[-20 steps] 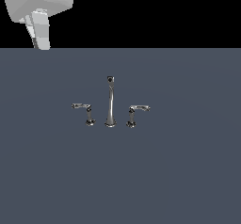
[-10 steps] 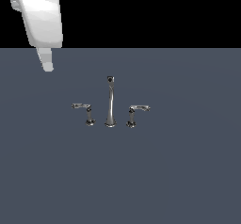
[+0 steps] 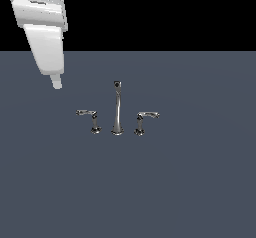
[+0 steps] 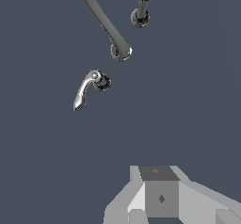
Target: Turn on the faucet by rotating a designated handle.
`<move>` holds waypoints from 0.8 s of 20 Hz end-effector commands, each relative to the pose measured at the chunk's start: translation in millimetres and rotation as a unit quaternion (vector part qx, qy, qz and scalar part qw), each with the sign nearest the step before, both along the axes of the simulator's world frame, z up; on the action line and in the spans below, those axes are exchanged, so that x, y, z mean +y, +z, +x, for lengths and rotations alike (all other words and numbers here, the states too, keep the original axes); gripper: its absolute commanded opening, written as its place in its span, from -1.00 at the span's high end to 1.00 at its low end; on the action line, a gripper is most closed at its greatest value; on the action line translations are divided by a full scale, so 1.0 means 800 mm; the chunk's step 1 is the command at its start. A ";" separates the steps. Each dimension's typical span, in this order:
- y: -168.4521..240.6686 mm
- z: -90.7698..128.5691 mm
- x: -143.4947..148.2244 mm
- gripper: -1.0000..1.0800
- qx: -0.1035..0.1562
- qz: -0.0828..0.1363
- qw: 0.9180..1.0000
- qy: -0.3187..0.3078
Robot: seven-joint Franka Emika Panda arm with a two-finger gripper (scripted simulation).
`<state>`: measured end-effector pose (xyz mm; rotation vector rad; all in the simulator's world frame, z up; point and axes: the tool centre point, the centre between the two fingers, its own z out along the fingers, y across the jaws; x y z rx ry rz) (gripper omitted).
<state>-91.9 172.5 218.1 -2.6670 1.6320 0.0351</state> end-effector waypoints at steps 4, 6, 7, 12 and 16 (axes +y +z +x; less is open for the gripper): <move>-0.026 0.026 0.005 1.00 -0.001 -0.001 0.999 -0.041; -0.035 0.036 0.006 1.00 -0.001 -0.002 0.998 -0.057; -0.040 0.041 0.007 1.00 -0.001 -0.003 0.998 -0.065; -0.067 0.069 0.008 1.00 -0.001 -0.006 0.994 -0.107; -0.091 0.095 0.006 1.00 -0.002 -0.008 0.989 -0.146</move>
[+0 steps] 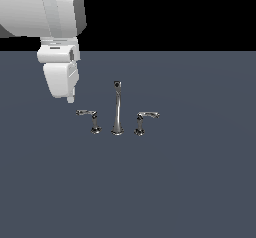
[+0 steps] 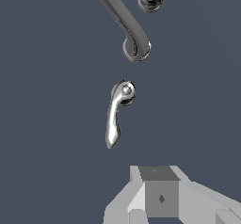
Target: Turn on the faucet by rotating a designated handle.
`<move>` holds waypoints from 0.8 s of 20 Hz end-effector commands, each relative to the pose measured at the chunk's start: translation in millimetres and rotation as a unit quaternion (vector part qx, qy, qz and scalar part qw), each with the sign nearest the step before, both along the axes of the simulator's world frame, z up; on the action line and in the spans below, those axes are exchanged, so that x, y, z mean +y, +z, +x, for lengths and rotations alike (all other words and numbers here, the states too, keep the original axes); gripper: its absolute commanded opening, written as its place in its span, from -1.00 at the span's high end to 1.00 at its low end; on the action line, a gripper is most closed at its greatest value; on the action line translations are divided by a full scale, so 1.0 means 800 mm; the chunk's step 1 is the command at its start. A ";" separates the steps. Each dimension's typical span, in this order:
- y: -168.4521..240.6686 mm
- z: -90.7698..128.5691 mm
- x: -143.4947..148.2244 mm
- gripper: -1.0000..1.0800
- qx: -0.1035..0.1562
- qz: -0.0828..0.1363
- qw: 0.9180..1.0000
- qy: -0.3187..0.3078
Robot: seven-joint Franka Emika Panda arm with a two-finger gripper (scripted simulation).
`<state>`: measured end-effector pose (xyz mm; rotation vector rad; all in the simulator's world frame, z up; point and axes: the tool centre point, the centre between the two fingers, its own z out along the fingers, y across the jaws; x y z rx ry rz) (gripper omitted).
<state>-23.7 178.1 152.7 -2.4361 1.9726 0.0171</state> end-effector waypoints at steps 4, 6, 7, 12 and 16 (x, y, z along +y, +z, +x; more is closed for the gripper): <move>-0.034 0.036 -0.005 1.00 -0.001 -0.004 0.999 -0.055; -0.044 0.047 -0.007 1.00 -0.001 -0.005 0.997 -0.073; -0.049 0.053 -0.008 1.00 -0.001 -0.006 0.997 -0.081; -0.070 0.076 -0.015 1.00 -0.001 -0.007 0.993 -0.117; -0.080 0.088 -0.019 1.00 -0.001 -0.007 0.991 -0.135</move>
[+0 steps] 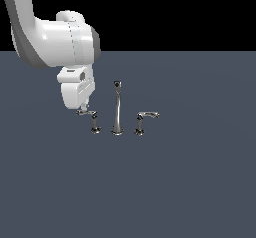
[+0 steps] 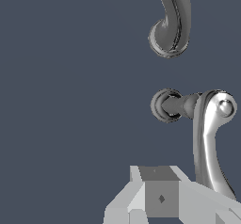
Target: Turn on the faucet by rotating a designated handle.
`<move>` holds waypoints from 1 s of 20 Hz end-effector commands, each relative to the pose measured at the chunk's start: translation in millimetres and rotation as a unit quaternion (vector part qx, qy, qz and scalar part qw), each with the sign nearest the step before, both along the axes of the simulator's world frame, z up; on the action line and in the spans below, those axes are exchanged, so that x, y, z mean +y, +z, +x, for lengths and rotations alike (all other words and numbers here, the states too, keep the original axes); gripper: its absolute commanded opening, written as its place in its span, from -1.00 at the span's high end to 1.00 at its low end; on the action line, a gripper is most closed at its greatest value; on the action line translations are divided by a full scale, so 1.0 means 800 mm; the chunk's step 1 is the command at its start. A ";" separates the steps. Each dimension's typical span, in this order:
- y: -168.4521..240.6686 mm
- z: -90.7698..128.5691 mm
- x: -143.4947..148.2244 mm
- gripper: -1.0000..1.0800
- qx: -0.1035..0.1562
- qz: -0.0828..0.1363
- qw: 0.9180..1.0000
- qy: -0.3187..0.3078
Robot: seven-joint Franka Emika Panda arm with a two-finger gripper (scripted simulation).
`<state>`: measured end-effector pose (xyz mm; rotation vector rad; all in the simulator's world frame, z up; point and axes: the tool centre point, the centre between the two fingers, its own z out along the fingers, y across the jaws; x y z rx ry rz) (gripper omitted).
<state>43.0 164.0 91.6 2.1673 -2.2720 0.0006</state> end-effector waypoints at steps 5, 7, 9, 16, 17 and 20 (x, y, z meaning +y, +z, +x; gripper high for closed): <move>-0.007 0.010 -0.003 1.00 0.000 0.000 1.000 -0.015; -0.007 0.010 -0.003 1.00 0.000 0.000 1.000 -0.015; -0.007 0.010 -0.003 1.00 0.000 0.000 1.000 -0.015; -0.007 -0.015 0.010 1.00 0.000 0.000 1.000 -0.015; -0.007 -0.019 0.013 1.00 0.000 0.000 1.000 -0.015; -0.007 -0.032 0.020 1.00 0.000 0.001 1.000 -0.015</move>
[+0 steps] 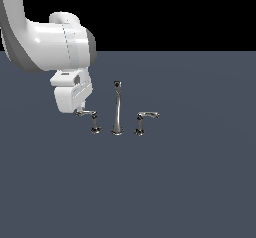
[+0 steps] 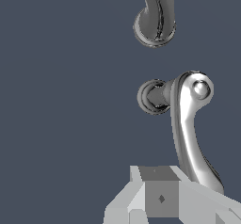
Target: Turn on the faucet by rotating a designated handle.
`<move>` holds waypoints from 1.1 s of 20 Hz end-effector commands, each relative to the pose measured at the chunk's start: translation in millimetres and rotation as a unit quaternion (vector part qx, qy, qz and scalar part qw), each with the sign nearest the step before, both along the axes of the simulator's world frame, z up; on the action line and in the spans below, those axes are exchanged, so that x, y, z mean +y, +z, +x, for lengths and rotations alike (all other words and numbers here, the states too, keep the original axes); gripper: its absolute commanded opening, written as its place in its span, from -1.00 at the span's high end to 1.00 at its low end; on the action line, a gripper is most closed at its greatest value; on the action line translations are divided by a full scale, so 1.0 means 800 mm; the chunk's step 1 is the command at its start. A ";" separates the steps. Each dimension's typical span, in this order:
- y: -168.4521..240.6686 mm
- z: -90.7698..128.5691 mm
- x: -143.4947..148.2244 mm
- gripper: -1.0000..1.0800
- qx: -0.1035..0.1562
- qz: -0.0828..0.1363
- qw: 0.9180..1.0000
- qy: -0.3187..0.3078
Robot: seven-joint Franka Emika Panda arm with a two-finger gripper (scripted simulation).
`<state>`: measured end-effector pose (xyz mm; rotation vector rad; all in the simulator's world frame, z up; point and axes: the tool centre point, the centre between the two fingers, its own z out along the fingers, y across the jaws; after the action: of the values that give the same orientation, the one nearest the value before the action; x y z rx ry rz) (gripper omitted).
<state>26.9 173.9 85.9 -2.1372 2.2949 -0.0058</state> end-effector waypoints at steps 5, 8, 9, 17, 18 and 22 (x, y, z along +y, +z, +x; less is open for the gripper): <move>0.000 -0.014 0.007 1.00 -0.001 0.001 1.000 0.017; 0.000 -0.025 0.005 1.00 0.000 0.001 1.000 0.013; 0.000 -0.029 0.004 1.00 0.000 0.001 1.000 0.012; 0.000 -0.061 -0.001 1.00 0.002 0.000 1.000 0.002; 0.000 -0.065 -0.002 1.00 0.002 0.000 1.000 0.001; 0.000 -0.078 -0.004 1.00 0.003 -0.001 1.000 -0.003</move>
<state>-32.4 176.6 85.8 -2.1694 2.2657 0.0018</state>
